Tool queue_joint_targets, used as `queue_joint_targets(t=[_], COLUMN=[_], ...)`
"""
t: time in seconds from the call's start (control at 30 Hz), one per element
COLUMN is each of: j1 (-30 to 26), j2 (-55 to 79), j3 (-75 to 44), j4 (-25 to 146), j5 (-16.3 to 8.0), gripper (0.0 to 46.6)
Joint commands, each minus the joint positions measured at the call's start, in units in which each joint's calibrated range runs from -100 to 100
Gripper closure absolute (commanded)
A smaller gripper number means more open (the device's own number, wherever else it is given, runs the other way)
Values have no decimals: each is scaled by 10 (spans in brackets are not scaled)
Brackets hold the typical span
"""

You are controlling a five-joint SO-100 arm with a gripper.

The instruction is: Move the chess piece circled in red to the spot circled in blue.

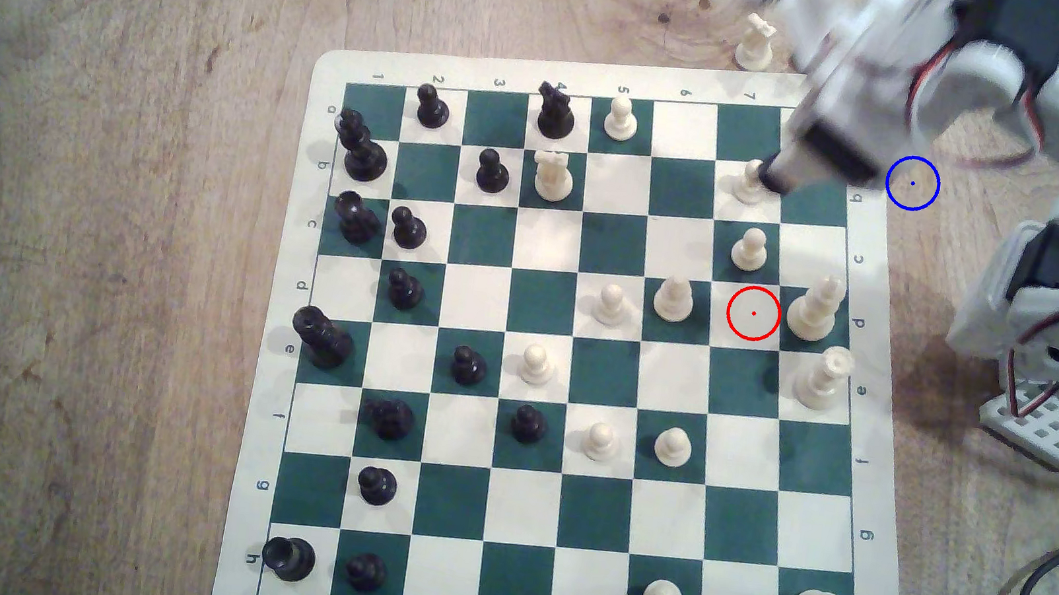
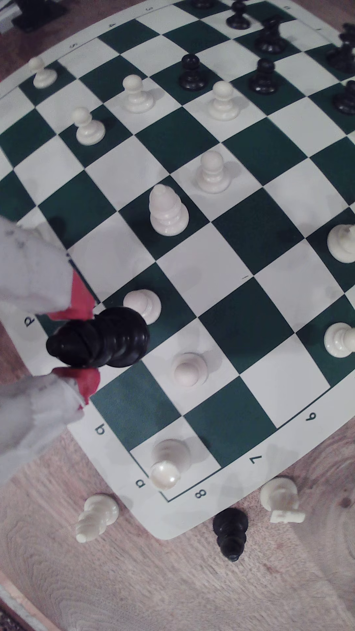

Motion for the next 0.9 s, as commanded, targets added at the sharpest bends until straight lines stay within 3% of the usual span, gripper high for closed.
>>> queue_joint_targets(t=[0.0,0.13,0.33,0.43,0.53,0.87], j1=[62,113,238,267,280,293], j2=[-52,-87,-128,-118,-111,-46], j3=[-34,8,129,149,172,248], j4=[42,74,52,52,51,-58], j5=[15,29,81,93,106,112], gripper=[454,455,455,456,456,457])
